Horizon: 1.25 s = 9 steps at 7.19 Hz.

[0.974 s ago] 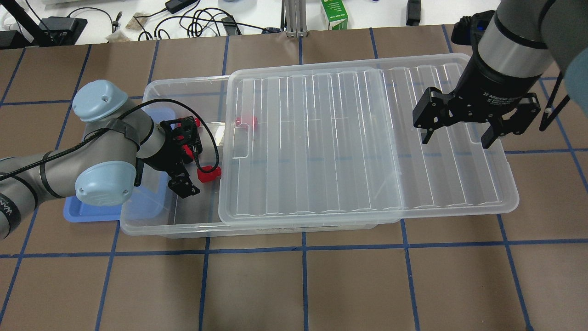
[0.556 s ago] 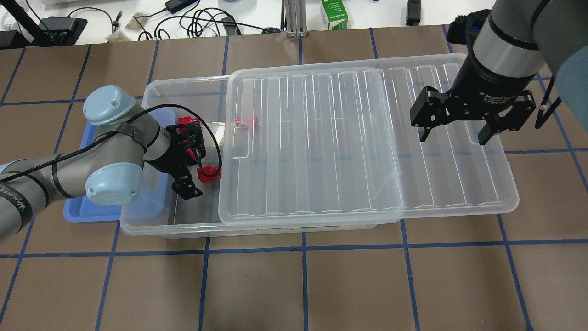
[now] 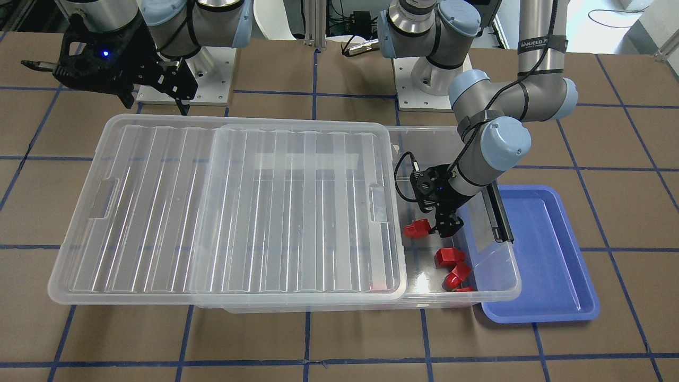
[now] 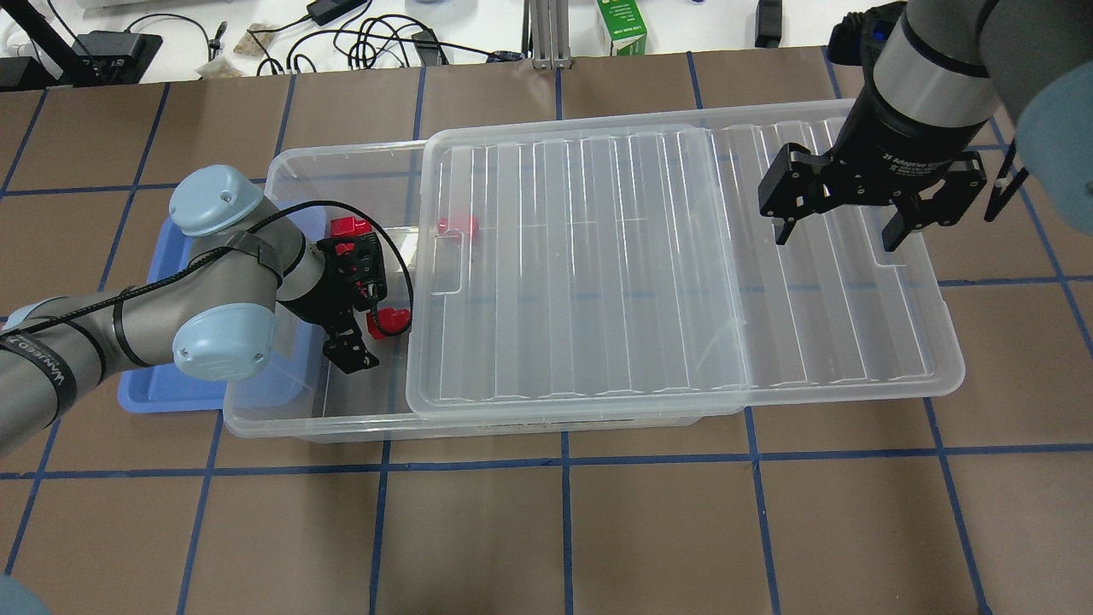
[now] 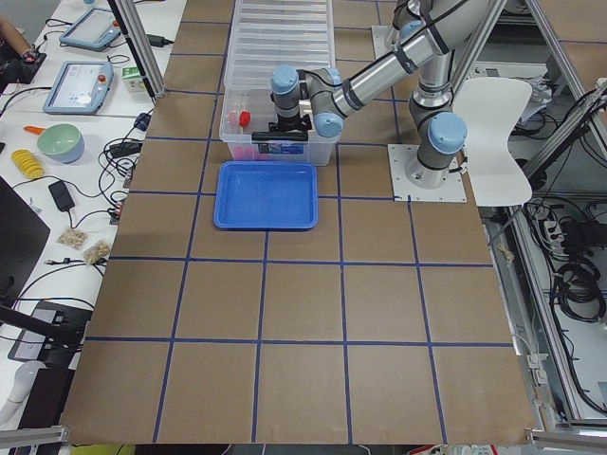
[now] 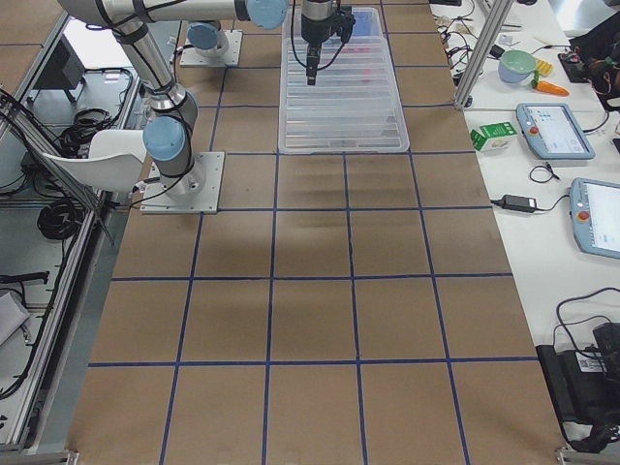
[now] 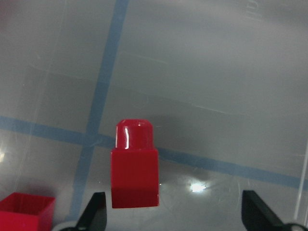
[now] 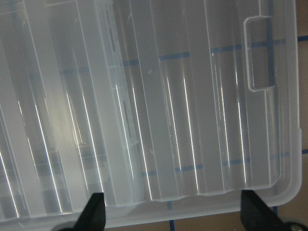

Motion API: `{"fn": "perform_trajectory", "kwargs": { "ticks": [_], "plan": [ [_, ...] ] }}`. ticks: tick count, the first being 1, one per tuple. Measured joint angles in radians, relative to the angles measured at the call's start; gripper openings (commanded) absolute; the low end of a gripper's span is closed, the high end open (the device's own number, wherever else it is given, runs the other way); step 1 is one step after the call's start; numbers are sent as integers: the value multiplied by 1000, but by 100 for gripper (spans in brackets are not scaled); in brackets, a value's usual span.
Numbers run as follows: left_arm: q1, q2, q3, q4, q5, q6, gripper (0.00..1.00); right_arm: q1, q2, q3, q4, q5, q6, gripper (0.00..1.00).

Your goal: Place red block in blue tray from box

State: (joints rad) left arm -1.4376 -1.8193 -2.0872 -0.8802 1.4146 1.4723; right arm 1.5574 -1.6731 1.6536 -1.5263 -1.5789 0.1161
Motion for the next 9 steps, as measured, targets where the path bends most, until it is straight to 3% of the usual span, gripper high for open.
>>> {"fn": "perform_trajectory", "kwargs": {
  "ticks": [3,7,8,9],
  "plan": [
    [-4,-24,1,50,-2,2,100,1,1,9,-10,-3,2,100],
    [-21,-40,-3,116,-7,8,69,1,1,12,-6,-10,1,100],
    [-22,-45,-3,128,-7,24,53,1,1,12,-3,-10,1,100],
    [-22,-52,-4,141,-6,46,27,1,1,12,0,-10,3,100]
  ]
}}
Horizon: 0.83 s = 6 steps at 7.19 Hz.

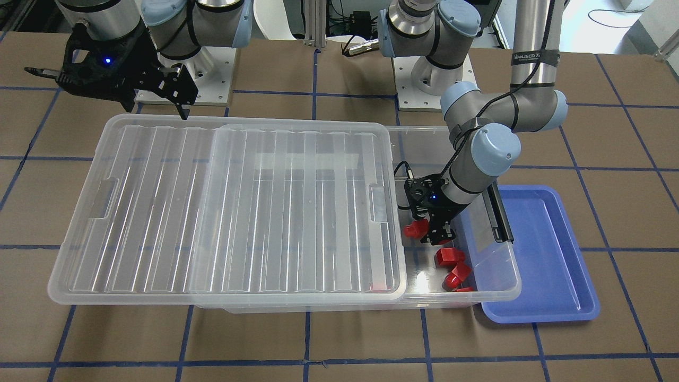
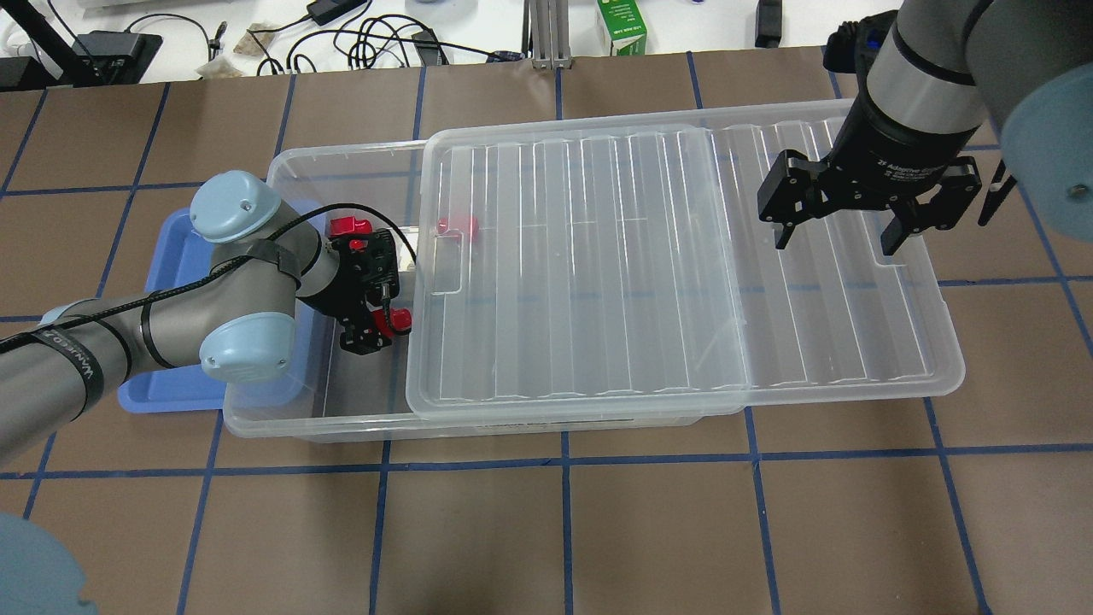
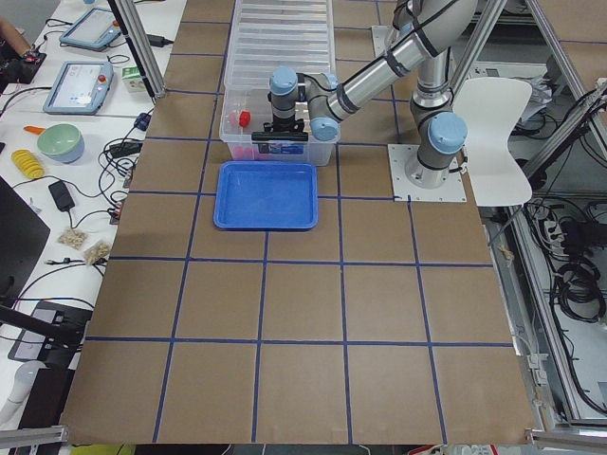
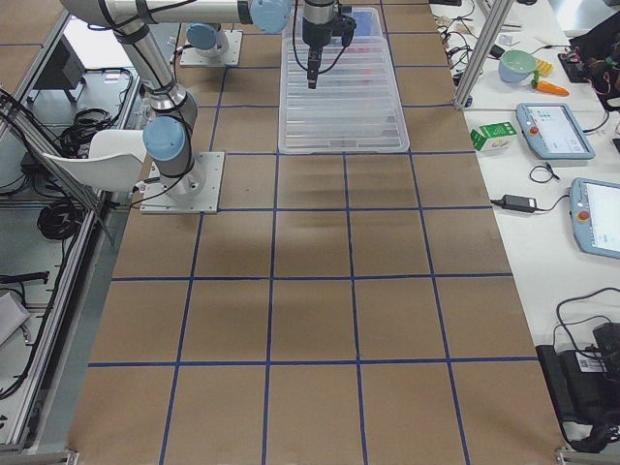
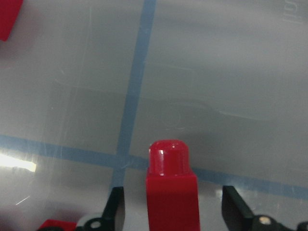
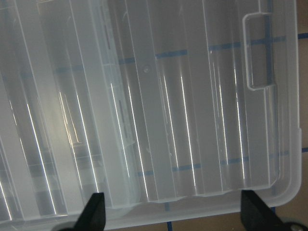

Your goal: Place red block in blue tray from box

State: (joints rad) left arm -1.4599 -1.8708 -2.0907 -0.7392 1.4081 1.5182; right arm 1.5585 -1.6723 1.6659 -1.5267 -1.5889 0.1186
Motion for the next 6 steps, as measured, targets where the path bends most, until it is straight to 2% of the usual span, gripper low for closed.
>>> {"fn": "perform_trajectory", "kwargs": {
  "ticks": [1,6],
  "plan": [
    [0,-6,0,13,2,10,0,0,0,0,2,0,1,100],
    [3,17,3,15,17,-13,0,-5,1,-2,-1,4,-4,100]
  ]
}}
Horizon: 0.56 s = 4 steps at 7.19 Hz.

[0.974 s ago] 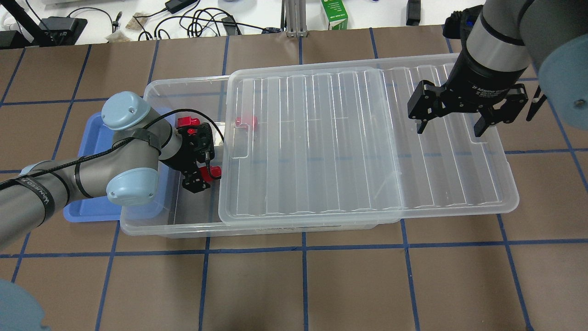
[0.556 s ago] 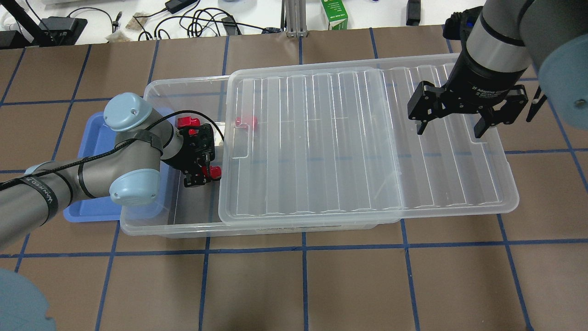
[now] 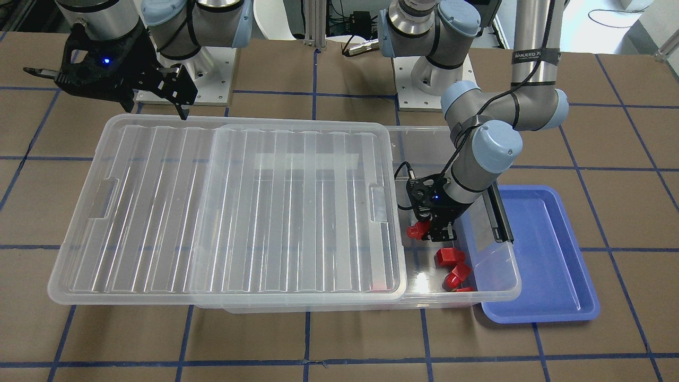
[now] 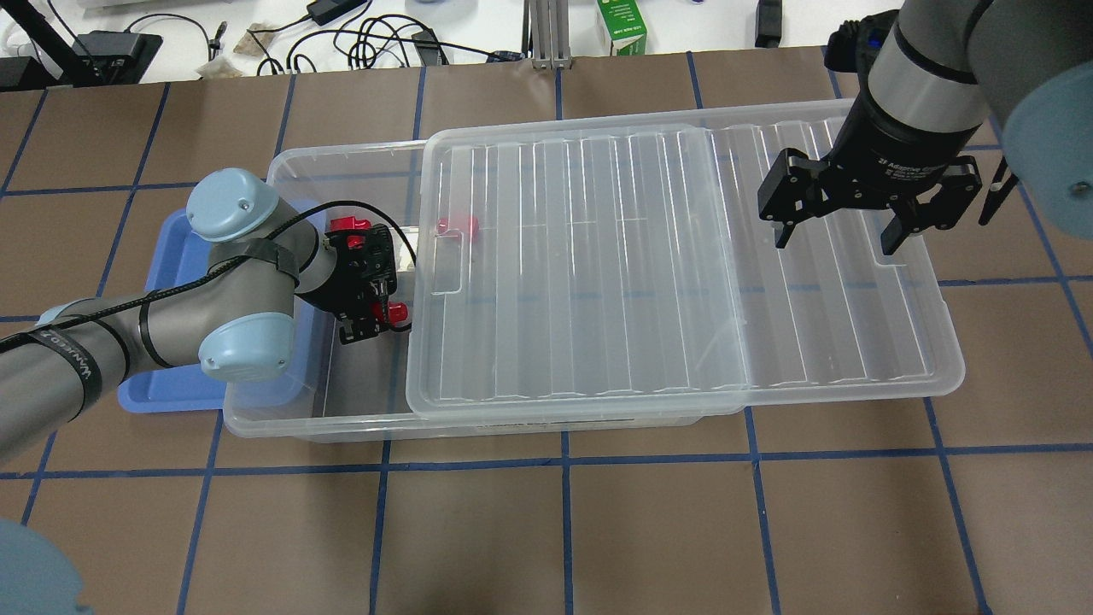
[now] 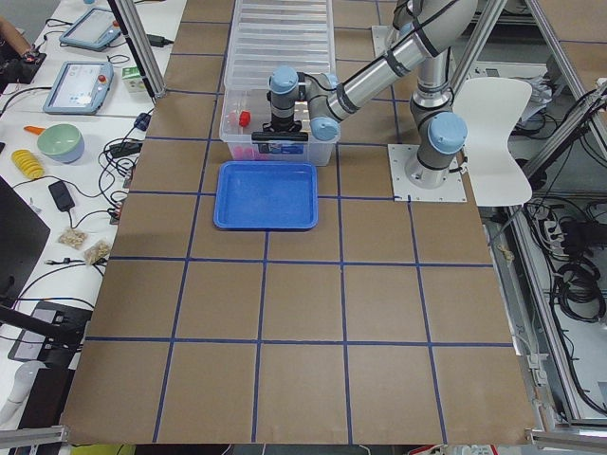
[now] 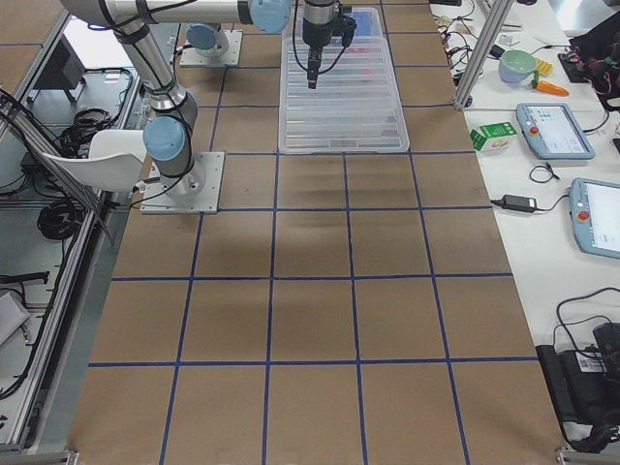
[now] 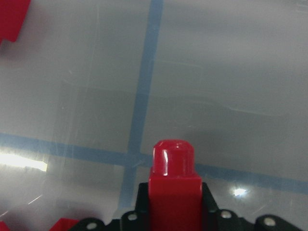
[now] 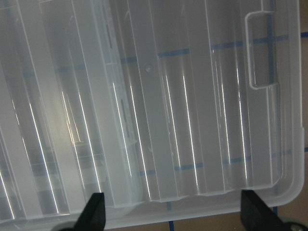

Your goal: Place red block in blue tray from box

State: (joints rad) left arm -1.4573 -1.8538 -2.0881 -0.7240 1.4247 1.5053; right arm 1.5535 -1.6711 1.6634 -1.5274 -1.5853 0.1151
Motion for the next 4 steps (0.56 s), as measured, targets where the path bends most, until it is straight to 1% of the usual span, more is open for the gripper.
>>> {"fn": "perform_trajectory", "kwargs": {
  "ticks": [2,3,4],
  "plan": [
    [7,39,5,-11,45,0,0,-8,1,-2,-5,5,-8,100],
    [9,71,13,-32,74,-8,0,-16,2,-4,-8,5,-10,100],
    [9,108,33,-80,95,-40,0,-30,2,-6,-8,1,-11,100]
  ]
}}
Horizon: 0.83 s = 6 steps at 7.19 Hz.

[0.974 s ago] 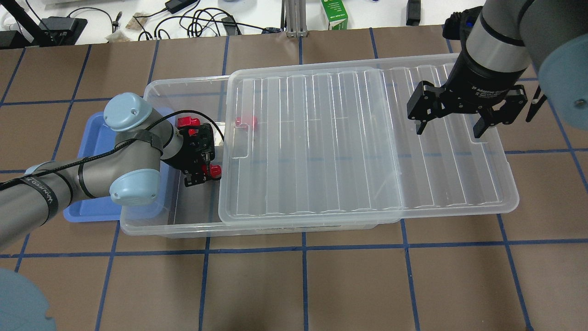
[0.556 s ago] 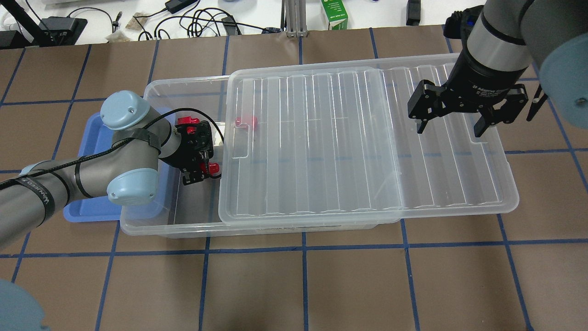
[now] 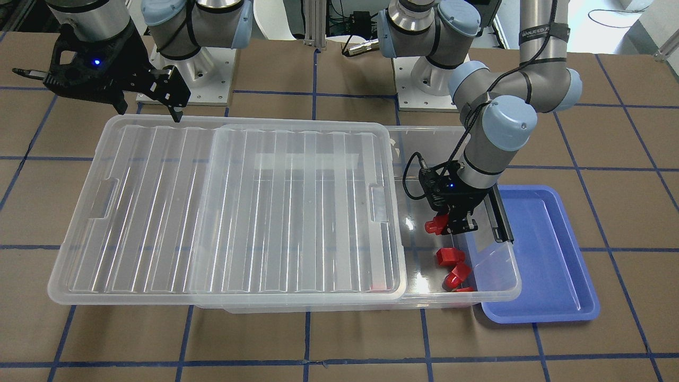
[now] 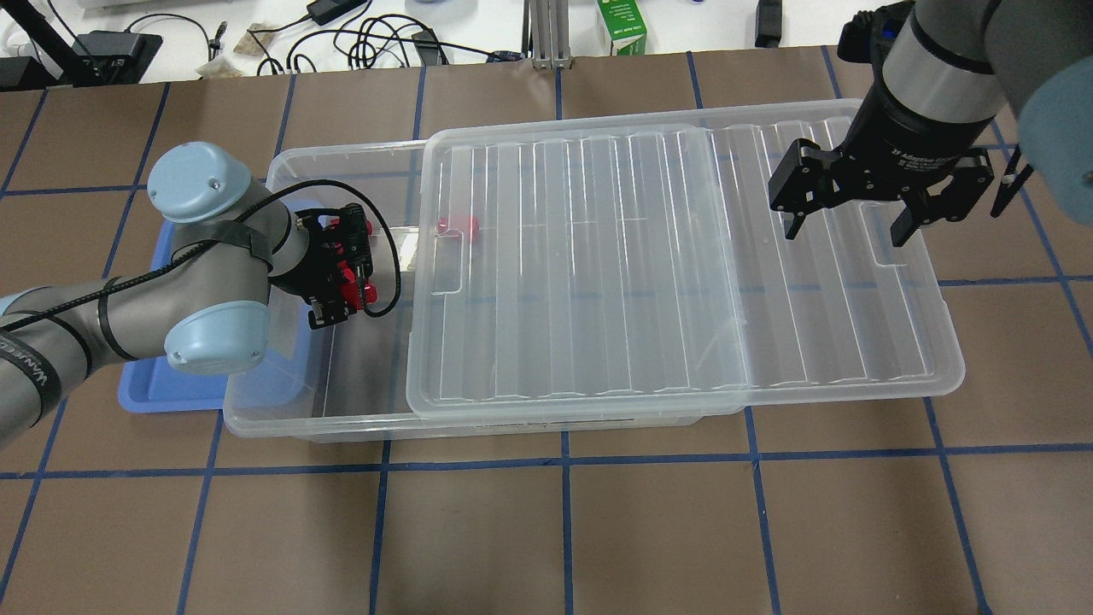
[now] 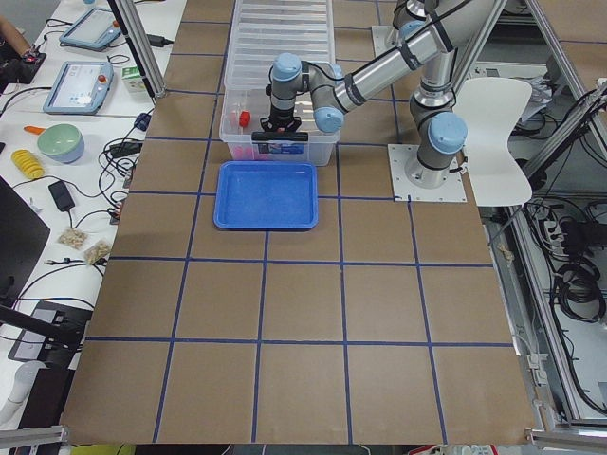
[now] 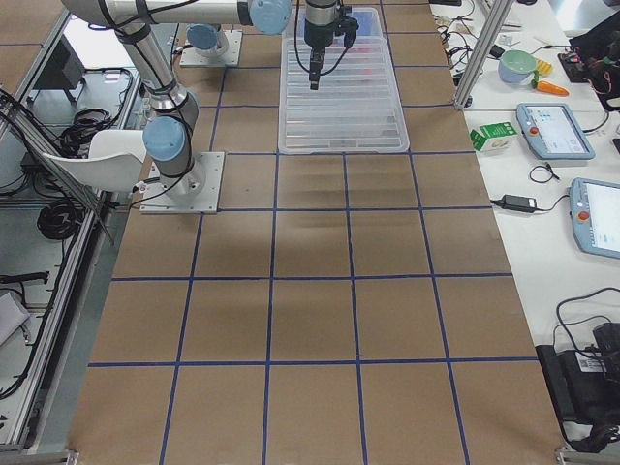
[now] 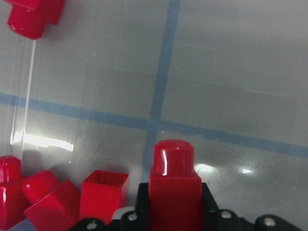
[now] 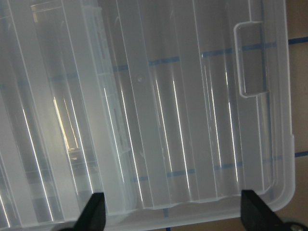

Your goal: Place red block in blue tray from box

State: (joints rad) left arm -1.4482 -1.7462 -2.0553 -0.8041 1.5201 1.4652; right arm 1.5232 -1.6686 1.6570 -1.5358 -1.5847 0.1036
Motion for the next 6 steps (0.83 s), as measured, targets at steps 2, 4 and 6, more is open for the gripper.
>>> {"fn": "perform_trajectory", "kwargs": {
  "ticks": [2,4,6],
  "plan": [
    [2,71,106,-193,13,-118,0,-86,1,-1,1,-3,-96,100],
    [18,113,277,-446,13,-301,0,-226,3,5,-4,-4,-309,100],
    [121,143,359,-584,2,-366,0,-347,21,8,-11,-1,-478,100]
  ]
}}
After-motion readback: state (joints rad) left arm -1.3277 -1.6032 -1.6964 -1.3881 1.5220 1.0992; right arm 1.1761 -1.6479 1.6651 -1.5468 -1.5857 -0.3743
